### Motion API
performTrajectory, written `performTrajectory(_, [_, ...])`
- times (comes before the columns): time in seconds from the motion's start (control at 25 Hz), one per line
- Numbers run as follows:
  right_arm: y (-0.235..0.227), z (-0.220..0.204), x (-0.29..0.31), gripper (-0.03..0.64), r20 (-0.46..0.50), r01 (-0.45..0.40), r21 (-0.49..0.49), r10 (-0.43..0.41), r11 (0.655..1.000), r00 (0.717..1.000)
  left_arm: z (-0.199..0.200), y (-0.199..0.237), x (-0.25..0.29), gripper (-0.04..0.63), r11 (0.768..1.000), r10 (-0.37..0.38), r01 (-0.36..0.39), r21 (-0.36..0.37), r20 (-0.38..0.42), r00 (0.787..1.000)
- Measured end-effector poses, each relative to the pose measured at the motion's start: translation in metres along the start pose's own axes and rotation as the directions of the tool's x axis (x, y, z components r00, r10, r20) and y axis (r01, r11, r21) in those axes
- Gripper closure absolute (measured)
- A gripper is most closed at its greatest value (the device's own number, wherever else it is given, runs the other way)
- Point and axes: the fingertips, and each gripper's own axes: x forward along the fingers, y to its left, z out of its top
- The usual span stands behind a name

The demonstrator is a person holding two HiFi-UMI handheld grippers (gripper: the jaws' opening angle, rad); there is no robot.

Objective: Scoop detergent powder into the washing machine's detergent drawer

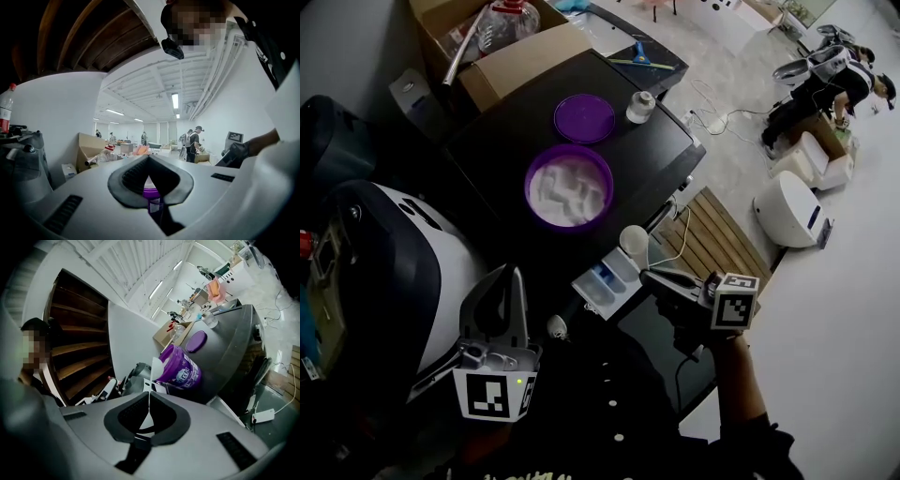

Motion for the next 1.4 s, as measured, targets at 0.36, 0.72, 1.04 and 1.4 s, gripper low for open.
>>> performTrajectory(0.36, [-0.039, -0.058, -0.001, 0.584, -0.087, 0.042, 0.094, -0.034, 0.995, 0.996, -0.003, -0.010, 0.002, 0.588, 0.999, -0.034, 0.034, -0.008, -0.012, 0.999])
performTrajectory(0.72, [-0.094, -0.121, 0.023, 0.584, -0.317, 0.170, -0.006, -0.163, 0.985, 0.934, -0.018, -0.003, -0.008, 0.588, 1.000, -0.009, 0.008, -0.014, -0.056, 0.998])
performTrajectory(1.04, [-0.131, -0.155, 0.029, 0.584, -0.434, 0.267, -0.390, -0.432, 0.881, 0.790, -0.035, 0.003, -0.020, 0.588, 0.999, 0.022, -0.026, -0.029, -0.106, 0.994])
performTrajectory(1.4, [-0.140, -0.163, 0.032, 0.584, -0.345, 0.193, -0.777, -0.662, 0.599, 0.665, -0.048, -0.006, -0.026, 0.588, 0.998, 0.027, -0.035, -0.051, -0.154, 0.988])
